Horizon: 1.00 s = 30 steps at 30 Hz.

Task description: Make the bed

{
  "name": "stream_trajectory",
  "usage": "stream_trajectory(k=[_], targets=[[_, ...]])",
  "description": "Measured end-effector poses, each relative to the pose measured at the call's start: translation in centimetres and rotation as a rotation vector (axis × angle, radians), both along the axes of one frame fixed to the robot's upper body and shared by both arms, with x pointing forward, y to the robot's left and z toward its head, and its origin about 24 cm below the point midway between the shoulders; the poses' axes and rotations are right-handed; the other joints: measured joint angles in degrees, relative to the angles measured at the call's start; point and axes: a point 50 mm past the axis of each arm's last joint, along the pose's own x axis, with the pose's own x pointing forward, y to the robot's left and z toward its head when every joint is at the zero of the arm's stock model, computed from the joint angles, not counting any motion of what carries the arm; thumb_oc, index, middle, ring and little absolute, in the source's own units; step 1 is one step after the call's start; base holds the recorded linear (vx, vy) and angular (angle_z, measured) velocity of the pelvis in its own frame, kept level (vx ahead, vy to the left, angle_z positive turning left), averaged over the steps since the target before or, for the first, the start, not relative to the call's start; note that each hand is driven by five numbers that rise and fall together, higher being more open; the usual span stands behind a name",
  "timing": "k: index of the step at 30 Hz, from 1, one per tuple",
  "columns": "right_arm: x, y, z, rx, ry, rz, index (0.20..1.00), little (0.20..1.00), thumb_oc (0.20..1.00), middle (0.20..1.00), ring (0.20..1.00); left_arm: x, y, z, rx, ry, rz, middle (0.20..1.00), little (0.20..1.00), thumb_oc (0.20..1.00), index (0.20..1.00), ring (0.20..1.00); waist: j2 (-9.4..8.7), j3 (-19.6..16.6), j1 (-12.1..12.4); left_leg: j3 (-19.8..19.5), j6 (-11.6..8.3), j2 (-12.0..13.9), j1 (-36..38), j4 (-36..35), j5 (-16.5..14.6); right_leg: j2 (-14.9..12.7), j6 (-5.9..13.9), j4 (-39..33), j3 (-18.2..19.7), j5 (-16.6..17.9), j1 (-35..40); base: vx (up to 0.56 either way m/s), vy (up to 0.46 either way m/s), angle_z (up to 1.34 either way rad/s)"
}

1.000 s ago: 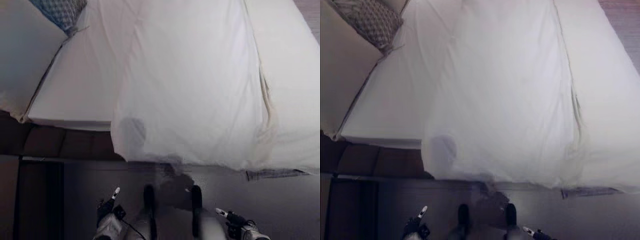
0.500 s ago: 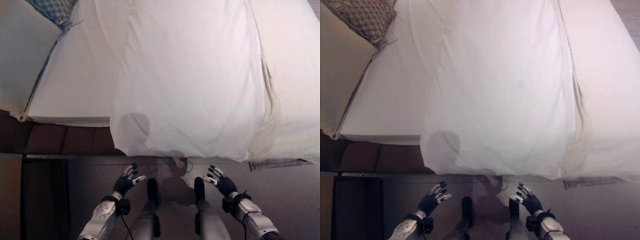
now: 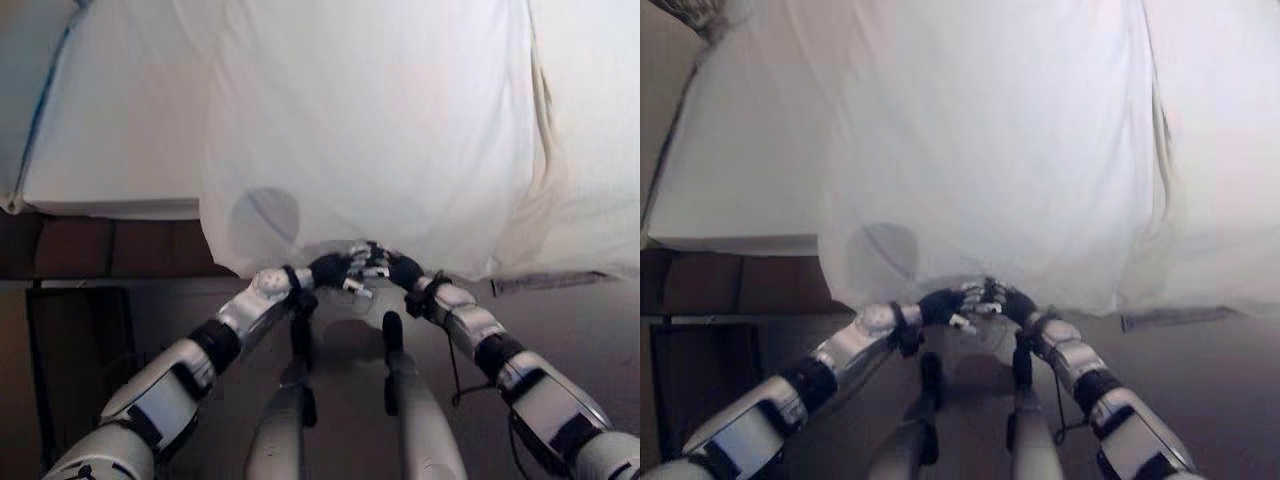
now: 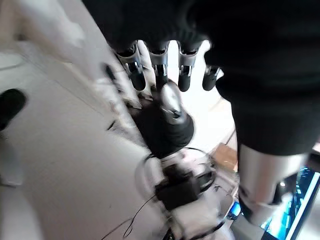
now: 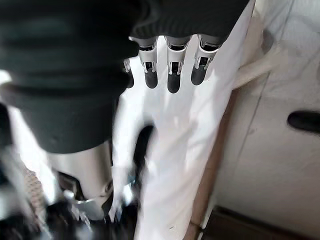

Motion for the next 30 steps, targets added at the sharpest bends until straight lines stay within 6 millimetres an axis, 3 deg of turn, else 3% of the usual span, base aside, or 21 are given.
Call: stream_trajectory(k=[5,10,13,19,24,30], targets=[[1.5,-0.4,1.9,-0.01,-0.011,-0.041,1.0,1.0,1.0,1.0,1.0,2.1,2.4,-0.1,0.033,-0.068,0.26,1.0,1.0,1.0,1.0,1.0,-0.4,0.2,-0.2,0.0,-0.79,0.9,-6.9,8.0,-2.7,0.3,-0.95,8.0,0.9,-2.8,-7.3,-0.04,-0.006,0.0],[3.0,-0.7,4.4,-0.029,-0.052,-0.087,1.0,1.0,1.0,1.0,1.0,3.5,4.2,0.5,0.109,-0.157,0.436,1.0,1.0,1.0,1.0,1.0,-0.93,0.3,-0.2,-0.1,-1.03,2.2,-13.3,14.6,-4.6,1.4,-1.45,12.2,1.3,-3.2,-13.0,-0.03,0.007,-0.09],[4.3,-0.6,7.9,0.002,-0.124,-0.122,1.0,1.0,1.0,1.0,1.0,4.7,5.2,2.7,0.131,-0.238,0.535,1.0,1.0,1.0,1.0,1.0,-1.56,0.7,-0.3,-0.3,-1.12,2.7,-18.3,18.6,-5.2,1.8,-1.82,15.3,1.4,-3.2,-17.6,0.0,0.003,-0.03],[5.4,-1.1,11.5,0.055,-0.172,-0.209,1.0,1.0,1.0,1.0,1.0,6.0,6.4,5.6,0.159,-0.33,0.652,1.0,1.0,1.0,1.0,1.0,-2.0,0.9,-0.2,-1.4,-1.29,2.8,-23.9,24.3,-6.7,1.9,-2.48,19.7,1.3,-4.2,-22.3,0.0,-0.011,0.01],[6.0,-3.6,13.8,0.105,-0.189,-0.366,1.0,1.0,1.0,1.0,1.0,6.4,9.1,7.6,0.18,-0.379,0.741,1.0,1.0,1.0,1.0,1.0,-2.01,0.9,-0.1,-1.8,-1.13,2.8,-28.4,27.9,-7.4,1.7,-2.56,22.9,1.3,-4.8,-26.5,0.0,-0.005,0.01],[5.5,-8.5,13.8,0.092,-0.177,-0.533,1.0,1.0,1.0,1.0,1.0,6.3,12.4,8.2,0.176,-0.38,0.833,1.0,1.0,1.0,1.0,1.0,-2.0,0.9,0.2,-1.9,-1.2,2.8,-29.2,27.6,-7.4,1.5,-2.72,23.4,1.2,-5.1,-27.5,0.01,-0.027,0.02]])
